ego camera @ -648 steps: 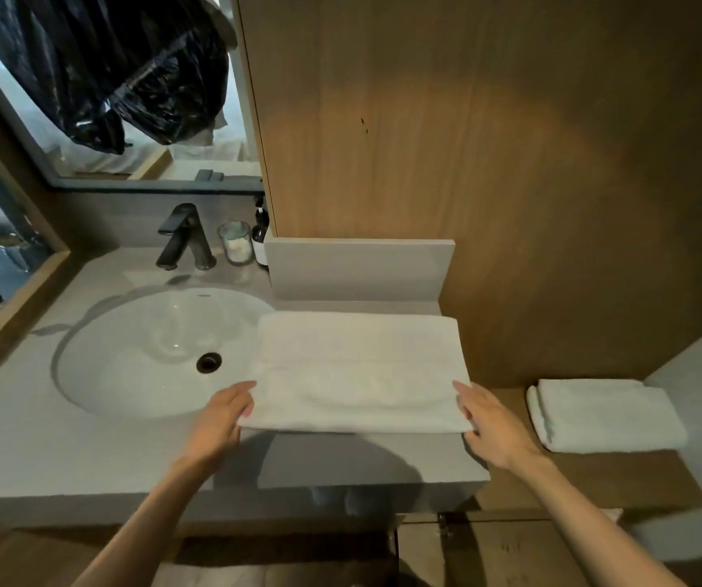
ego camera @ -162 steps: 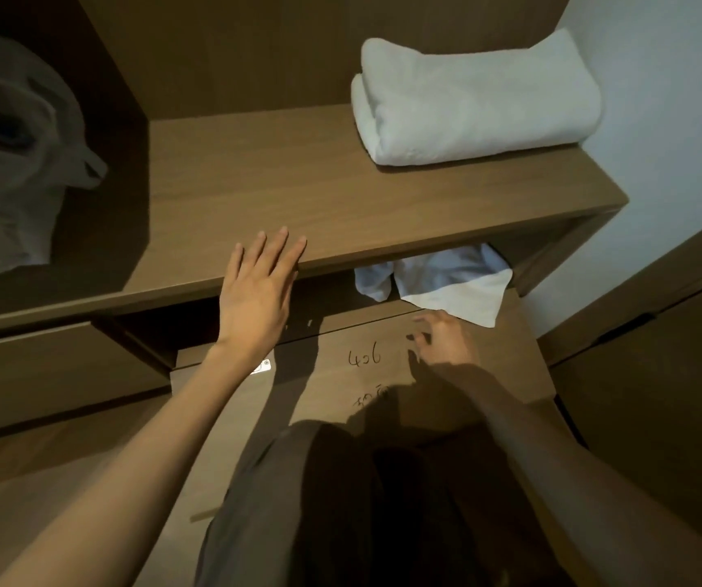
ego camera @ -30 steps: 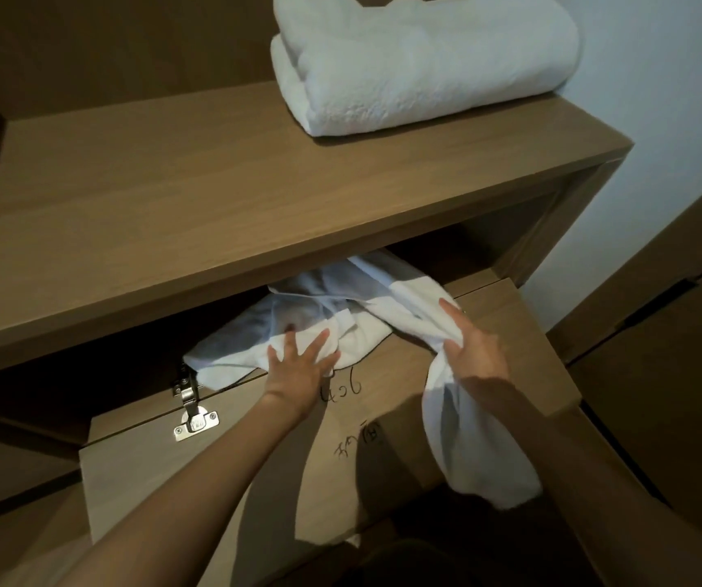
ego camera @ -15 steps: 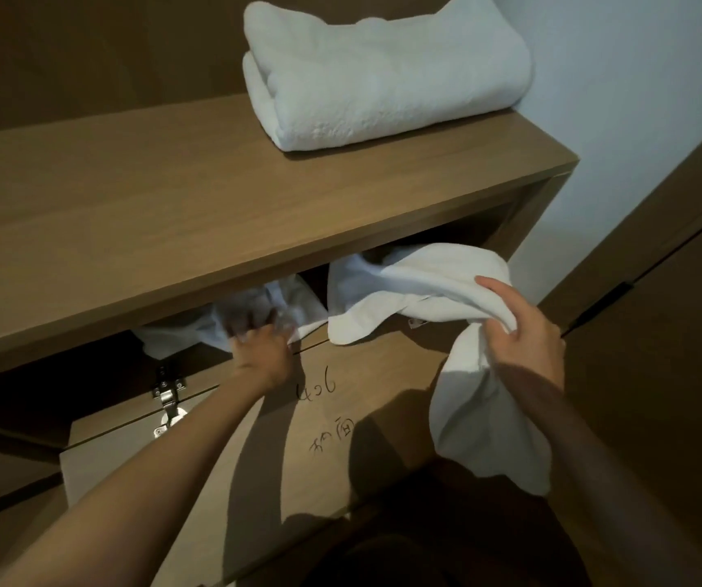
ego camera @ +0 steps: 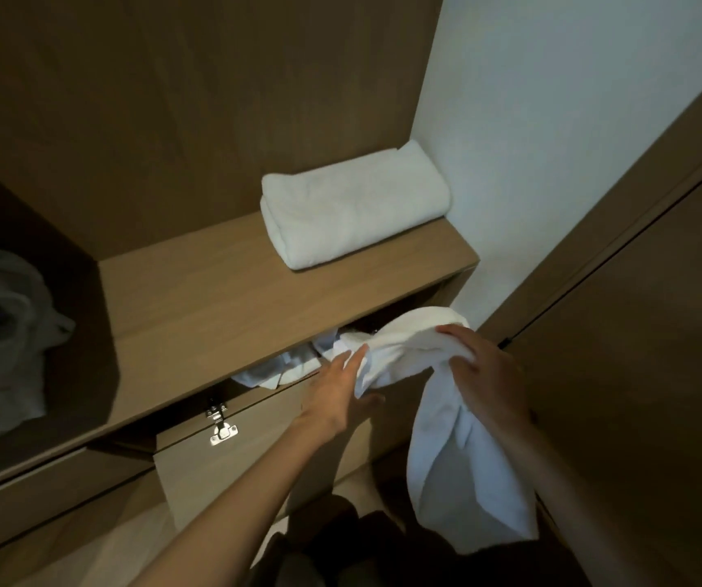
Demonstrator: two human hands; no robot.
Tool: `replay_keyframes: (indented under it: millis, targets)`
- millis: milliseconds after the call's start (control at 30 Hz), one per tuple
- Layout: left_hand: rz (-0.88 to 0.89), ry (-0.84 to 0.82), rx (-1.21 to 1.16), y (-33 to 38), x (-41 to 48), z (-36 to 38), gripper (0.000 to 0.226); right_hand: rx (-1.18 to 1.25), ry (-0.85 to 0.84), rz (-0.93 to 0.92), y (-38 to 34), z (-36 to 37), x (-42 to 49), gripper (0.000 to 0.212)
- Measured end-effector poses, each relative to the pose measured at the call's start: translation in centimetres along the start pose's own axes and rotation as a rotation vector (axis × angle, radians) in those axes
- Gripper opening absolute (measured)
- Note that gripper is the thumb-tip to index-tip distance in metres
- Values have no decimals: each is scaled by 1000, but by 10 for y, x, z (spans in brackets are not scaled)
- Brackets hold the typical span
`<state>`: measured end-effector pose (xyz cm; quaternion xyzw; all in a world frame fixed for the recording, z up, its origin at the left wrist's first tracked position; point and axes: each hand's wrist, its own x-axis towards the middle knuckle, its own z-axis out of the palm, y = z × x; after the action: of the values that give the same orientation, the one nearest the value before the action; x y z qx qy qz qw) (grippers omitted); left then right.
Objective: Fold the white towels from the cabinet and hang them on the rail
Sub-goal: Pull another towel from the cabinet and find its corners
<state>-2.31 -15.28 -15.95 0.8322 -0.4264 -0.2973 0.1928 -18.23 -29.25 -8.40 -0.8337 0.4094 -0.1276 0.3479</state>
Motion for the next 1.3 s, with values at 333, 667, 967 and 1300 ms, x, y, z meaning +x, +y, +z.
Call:
replay_keyframes:
  millis: [333, 667, 967, 1300]
  targets:
    - [-111, 42, -61, 115, -146, -126, 87, 70, -165, -53, -162, -183, -62, 38]
    - [-48, 434, -211, 206, -265, -201, 46, 319, -152, -109, -262, -306, -134, 50]
    - [148, 657, -62, 219, -343, -297, 13, 378, -228, -257, -280, -328, -182, 39]
    - [488, 725, 324, 286, -436, -398, 39, 61, -357, -555, -382, -308, -233, 44]
